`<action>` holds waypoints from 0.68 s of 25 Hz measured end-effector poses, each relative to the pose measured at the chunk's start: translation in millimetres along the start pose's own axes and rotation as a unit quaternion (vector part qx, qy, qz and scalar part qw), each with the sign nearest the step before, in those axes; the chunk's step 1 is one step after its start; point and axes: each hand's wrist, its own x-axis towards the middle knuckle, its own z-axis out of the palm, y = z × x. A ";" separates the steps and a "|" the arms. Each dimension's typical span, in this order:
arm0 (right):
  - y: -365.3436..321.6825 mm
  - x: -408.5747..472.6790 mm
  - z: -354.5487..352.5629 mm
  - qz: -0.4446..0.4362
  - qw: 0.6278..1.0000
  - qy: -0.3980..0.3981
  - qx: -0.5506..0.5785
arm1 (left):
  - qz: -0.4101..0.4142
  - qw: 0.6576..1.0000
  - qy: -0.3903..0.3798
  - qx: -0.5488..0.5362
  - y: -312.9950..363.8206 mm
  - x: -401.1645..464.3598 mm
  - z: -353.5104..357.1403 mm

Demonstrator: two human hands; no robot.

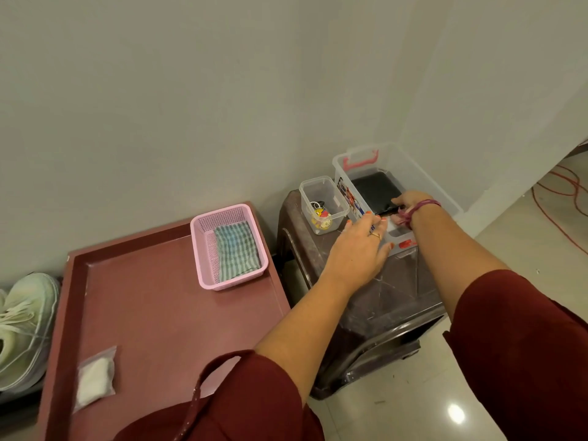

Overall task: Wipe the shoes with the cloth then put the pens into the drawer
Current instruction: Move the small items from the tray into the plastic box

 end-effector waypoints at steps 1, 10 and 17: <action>-1.1 -3.3 -0.3 -0.004 1.000 0.007 0.019 | 0.008 0.999 -0.020 0.031 1.2 -1.5 -2.1; -4.0 -112.5 16.6 -0.140 0.972 0.036 0.185 | 0.001 0.999 0.038 -0.016 -11.1 -73.5 -53.2; 37.0 -221.4 77.0 -0.169 0.932 -0.122 0.295 | -0.077 0.990 0.094 -0.078 -84.1 -185.7 -96.3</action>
